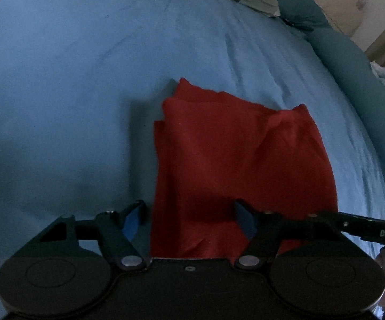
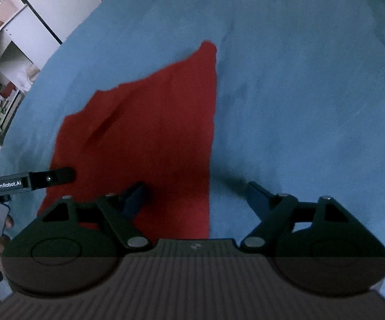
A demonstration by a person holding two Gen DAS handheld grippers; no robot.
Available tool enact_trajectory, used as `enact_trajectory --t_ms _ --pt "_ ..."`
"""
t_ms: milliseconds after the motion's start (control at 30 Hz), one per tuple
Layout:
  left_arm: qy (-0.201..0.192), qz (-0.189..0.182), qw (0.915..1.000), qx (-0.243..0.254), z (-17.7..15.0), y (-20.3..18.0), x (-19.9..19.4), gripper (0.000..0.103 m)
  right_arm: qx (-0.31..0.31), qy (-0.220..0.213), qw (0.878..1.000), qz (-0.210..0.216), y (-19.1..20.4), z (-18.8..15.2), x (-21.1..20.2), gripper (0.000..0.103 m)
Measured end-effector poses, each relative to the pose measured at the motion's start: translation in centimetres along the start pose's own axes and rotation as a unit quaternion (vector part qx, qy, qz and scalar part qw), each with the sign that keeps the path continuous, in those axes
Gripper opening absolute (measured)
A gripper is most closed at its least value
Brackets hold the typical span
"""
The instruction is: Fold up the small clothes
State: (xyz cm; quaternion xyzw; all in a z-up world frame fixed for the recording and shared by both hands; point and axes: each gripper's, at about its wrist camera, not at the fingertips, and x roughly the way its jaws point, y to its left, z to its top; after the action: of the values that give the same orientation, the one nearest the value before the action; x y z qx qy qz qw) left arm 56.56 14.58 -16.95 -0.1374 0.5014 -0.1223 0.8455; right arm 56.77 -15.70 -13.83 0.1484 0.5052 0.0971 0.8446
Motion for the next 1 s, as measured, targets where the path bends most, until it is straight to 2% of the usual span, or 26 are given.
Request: enact_trajectory --t_ms 67,133,167,233,267,300,400,500,700,833,1000 --pt "-0.001 -0.001 1.0000 0.002 -0.1 -0.2 0.2 0.076 0.012 -0.004 1.000 0.010 -0.1 -0.3 0.4 0.090" --pt "-0.003 -0.007 1.0000 0.006 -0.1 -0.5 0.5 0.056 0.018 -0.004 1.000 0.025 0.1 -0.6 0.7 0.075" --pt "0.000 -0.013 0.9999 0.005 -0.1 -0.8 0.5 0.047 0.021 -0.002 0.999 0.037 0.3 -0.7 0.8 0.063" --pt "-0.002 -0.002 0.9999 0.010 0.0 -1.7 0.3 0.036 0.013 -0.011 0.999 0.029 1.0 -0.8 0.4 0.053" --pt "-0.006 0.005 0.9999 0.015 0.0 -2.1 0.1 0.028 0.011 -0.016 0.999 0.027 1.2 -0.7 0.2 0.046" --pt "-0.011 0.012 0.9996 0.021 -0.1 -2.5 -0.3 0.025 0.010 -0.023 0.999 0.025 1.4 -0.8 -0.2 0.043" --pt "-0.028 0.029 0.9984 0.041 -0.3 -4.1 -1.6 0.022 0.006 -0.043 0.999 0.022 2.2 -1.0 -1.6 0.040" --pt "-0.044 0.027 0.9970 0.058 -0.5 -6.1 -3.0 0.022 0.000 -0.063 0.997 0.036 2.9 -1.0 -3.7 0.039" --pt "-0.066 0.025 0.9916 0.109 -3.0 -12.2 -8.4 0.021 -0.016 -0.080 0.995 0.049 2.8 -2.0 -10.8 0.039" --pt "-0.056 0.018 0.9925 0.107 -6.6 -15.4 -10.4 0.022 -0.006 -0.076 0.996 0.045 0.8 -5.1 -16.0 0.039" --pt "-0.025 0.025 0.9940 0.103 -11.9 -18.0 -8.6 0.022 0.000 -0.054 0.998 0.024 -2.2 -11.0 -18.5 0.039"
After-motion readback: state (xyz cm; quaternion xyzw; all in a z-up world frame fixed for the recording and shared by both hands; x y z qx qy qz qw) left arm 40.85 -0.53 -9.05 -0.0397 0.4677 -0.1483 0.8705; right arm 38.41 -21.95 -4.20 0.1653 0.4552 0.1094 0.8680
